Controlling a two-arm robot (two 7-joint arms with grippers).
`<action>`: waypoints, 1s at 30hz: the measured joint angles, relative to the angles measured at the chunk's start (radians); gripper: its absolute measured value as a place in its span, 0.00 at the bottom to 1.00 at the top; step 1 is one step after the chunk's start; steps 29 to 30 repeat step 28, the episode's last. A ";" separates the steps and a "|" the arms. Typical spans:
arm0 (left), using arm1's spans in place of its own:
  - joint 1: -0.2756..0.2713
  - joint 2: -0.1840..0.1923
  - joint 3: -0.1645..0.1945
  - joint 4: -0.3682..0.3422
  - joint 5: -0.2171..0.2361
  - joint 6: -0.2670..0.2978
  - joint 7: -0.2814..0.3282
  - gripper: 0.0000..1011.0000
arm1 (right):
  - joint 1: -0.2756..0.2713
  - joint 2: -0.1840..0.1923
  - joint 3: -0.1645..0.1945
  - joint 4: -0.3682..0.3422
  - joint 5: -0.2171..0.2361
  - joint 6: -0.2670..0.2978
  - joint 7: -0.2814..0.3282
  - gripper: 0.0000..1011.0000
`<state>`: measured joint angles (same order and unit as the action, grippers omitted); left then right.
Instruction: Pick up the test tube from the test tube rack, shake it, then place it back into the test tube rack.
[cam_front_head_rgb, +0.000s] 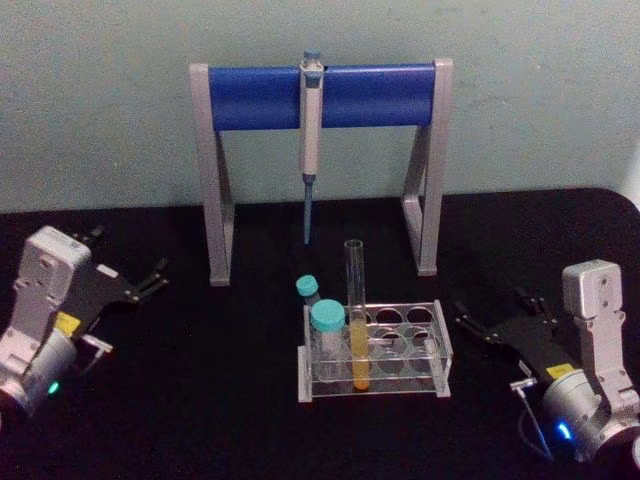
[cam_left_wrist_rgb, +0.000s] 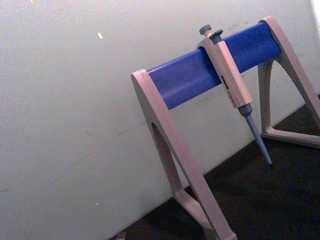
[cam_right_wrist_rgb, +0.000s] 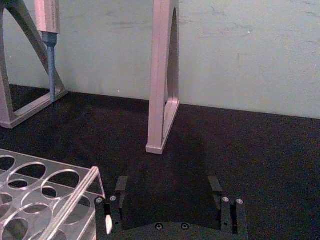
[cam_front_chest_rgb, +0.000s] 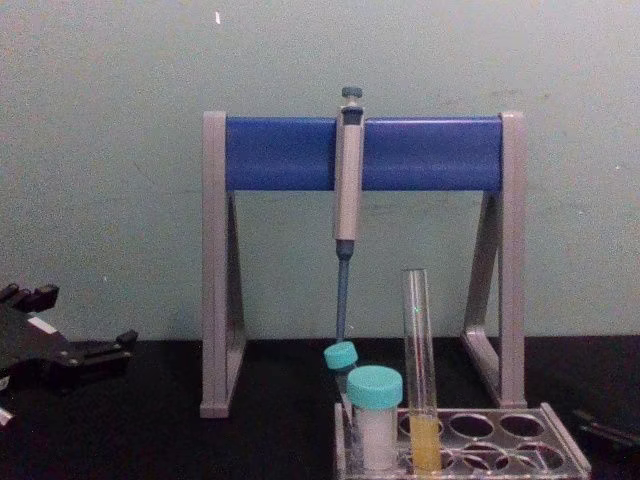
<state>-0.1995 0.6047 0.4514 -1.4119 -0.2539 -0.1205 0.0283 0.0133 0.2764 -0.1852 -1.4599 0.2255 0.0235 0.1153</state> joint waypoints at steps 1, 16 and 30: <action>0.000 0.000 0.000 0.000 0.000 0.000 0.000 0.99 | 0.000 0.000 0.000 0.000 0.000 0.000 0.000 0.99; 0.000 0.000 0.000 0.000 0.000 0.000 0.000 0.99 | 0.000 0.000 0.000 0.000 0.000 0.000 0.000 0.99; 0.000 0.000 0.000 0.000 0.000 0.000 0.000 0.99 | 0.000 0.000 0.000 0.000 0.000 0.000 0.000 0.99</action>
